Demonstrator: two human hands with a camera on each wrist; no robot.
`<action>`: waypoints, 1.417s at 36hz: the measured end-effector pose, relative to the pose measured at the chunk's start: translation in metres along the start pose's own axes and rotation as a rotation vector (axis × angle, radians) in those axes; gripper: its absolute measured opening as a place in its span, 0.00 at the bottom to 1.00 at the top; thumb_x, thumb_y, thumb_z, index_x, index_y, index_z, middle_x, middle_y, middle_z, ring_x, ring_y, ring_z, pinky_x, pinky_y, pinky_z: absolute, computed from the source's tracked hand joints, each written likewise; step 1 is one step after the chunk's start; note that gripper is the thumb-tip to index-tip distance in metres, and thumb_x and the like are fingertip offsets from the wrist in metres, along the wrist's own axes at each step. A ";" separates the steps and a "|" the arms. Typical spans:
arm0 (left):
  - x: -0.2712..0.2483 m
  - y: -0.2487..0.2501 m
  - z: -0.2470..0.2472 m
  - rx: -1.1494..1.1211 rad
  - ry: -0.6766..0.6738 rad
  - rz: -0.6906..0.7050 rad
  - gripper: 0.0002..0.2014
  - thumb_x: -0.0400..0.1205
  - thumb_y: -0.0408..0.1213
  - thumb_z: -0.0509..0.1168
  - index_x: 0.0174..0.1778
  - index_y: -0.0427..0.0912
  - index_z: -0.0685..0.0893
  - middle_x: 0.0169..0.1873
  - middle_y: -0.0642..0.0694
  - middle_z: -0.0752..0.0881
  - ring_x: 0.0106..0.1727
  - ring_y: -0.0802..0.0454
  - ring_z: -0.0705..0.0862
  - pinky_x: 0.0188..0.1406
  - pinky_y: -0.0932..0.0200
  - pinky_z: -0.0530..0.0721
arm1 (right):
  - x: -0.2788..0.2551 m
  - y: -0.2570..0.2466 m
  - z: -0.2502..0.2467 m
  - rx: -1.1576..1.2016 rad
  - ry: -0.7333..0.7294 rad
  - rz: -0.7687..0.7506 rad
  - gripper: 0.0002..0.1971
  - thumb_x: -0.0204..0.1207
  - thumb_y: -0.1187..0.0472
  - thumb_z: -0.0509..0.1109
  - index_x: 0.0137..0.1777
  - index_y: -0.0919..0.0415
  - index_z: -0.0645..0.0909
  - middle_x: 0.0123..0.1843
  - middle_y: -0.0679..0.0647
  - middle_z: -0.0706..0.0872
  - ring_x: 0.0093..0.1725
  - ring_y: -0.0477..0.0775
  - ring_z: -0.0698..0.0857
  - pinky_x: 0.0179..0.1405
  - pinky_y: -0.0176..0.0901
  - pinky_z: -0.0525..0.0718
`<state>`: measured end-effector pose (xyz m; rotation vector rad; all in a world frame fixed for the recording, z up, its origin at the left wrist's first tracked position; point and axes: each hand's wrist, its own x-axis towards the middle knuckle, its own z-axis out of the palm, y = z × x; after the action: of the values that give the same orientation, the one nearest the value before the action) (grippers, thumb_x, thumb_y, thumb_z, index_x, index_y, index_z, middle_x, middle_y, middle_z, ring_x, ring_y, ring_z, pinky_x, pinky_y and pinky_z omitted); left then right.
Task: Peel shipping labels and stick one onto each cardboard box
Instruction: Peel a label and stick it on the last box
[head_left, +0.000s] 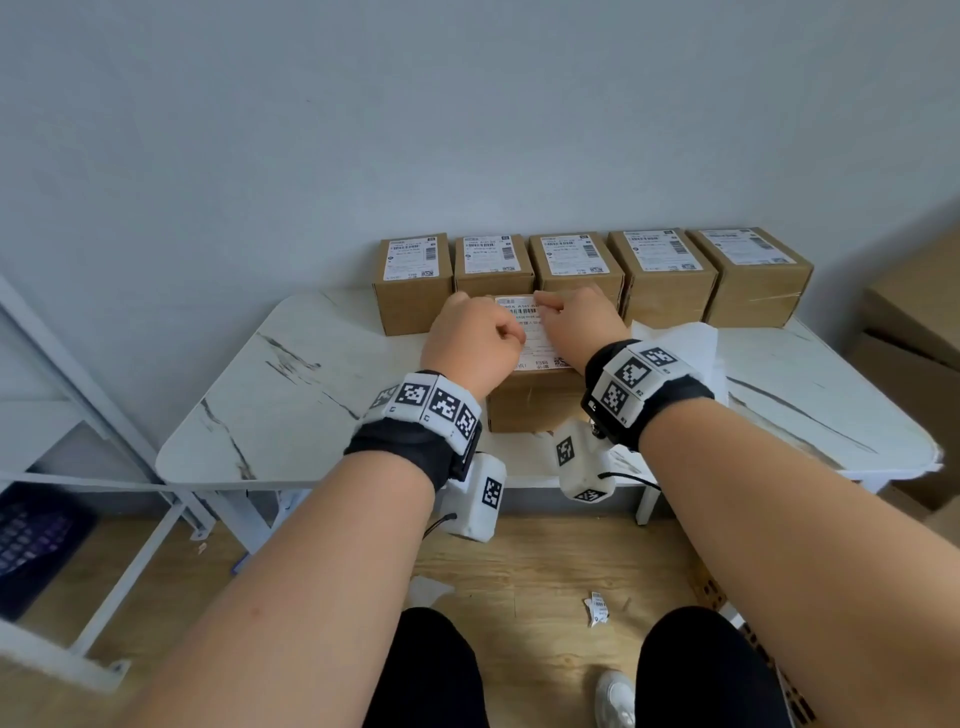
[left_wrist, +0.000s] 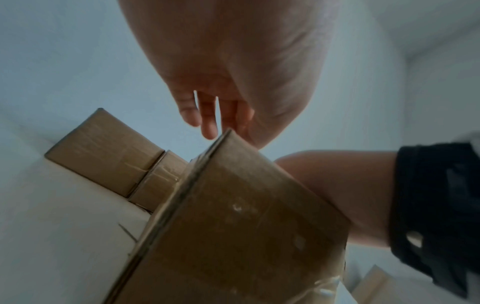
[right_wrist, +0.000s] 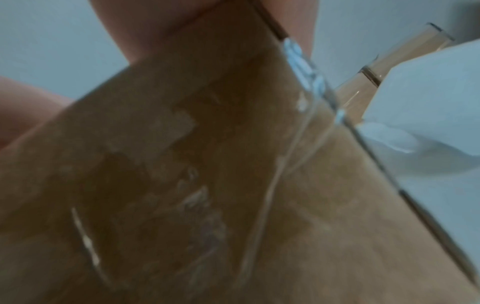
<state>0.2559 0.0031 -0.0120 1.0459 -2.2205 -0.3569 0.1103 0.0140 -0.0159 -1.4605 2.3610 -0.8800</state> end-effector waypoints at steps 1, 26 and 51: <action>0.002 0.001 0.001 0.053 0.009 0.026 0.13 0.79 0.33 0.62 0.45 0.49 0.92 0.40 0.56 0.85 0.56 0.51 0.74 0.55 0.56 0.76 | 0.000 0.002 0.001 0.013 0.012 -0.007 0.19 0.84 0.54 0.57 0.74 0.44 0.77 0.77 0.56 0.69 0.58 0.55 0.79 0.64 0.56 0.82; 0.033 -0.008 0.027 0.174 -0.433 -0.231 0.25 0.89 0.42 0.41 0.84 0.56 0.47 0.84 0.60 0.44 0.85 0.46 0.46 0.81 0.33 0.48 | -0.012 -0.001 -0.003 -0.022 0.018 -0.003 0.24 0.86 0.65 0.51 0.82 0.58 0.63 0.79 0.62 0.69 0.76 0.56 0.71 0.74 0.48 0.71; 0.028 0.005 0.023 0.411 -0.339 -0.265 0.26 0.88 0.51 0.41 0.84 0.52 0.53 0.84 0.54 0.52 0.83 0.44 0.56 0.77 0.35 0.60 | -0.062 0.018 -0.006 0.223 0.040 -0.029 0.19 0.83 0.59 0.59 0.70 0.52 0.82 0.50 0.57 0.90 0.30 0.47 0.77 0.27 0.35 0.72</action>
<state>0.2245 -0.0160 -0.0145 1.6096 -2.5244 -0.2033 0.1237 0.0762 -0.0291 -1.4020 2.1906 -1.1489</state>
